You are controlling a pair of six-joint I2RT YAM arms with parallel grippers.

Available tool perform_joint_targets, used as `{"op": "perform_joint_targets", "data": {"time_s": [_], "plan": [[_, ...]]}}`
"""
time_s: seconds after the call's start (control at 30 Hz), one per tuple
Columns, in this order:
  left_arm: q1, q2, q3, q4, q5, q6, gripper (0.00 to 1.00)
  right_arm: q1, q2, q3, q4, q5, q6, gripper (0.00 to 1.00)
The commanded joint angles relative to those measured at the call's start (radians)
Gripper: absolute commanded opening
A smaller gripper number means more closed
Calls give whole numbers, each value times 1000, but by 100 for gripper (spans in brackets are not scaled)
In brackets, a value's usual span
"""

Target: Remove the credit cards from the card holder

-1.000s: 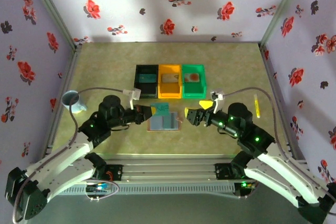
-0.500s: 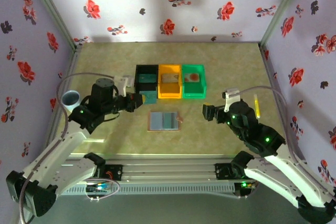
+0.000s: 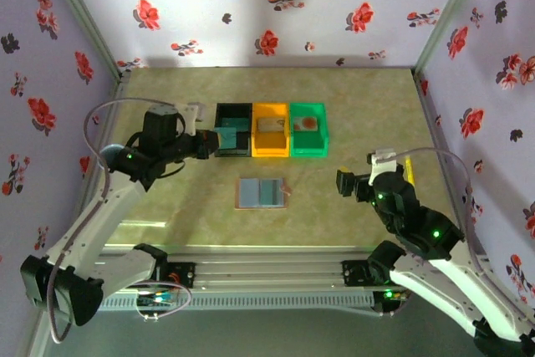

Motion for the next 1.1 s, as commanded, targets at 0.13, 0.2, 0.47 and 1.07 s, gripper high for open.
{"op": "perform_joint_targets", "data": {"time_s": [0.13, 0.2, 0.47, 1.07], "plan": [[30, 43, 50, 15, -14, 56, 0, -6, -52, 10, -80, 56, -7, 99], [38, 47, 54, 28, -27, 67, 0, -5, -69, -6, -80, 46, 5, 99], [58, 79, 68, 95, -41, 88, 0, -6, -117, -32, -66, 94, 0, 99], [96, 291, 158, 153, -67, 109, 0, -6, -107, -52, -43, 43, -14, 99]]}}
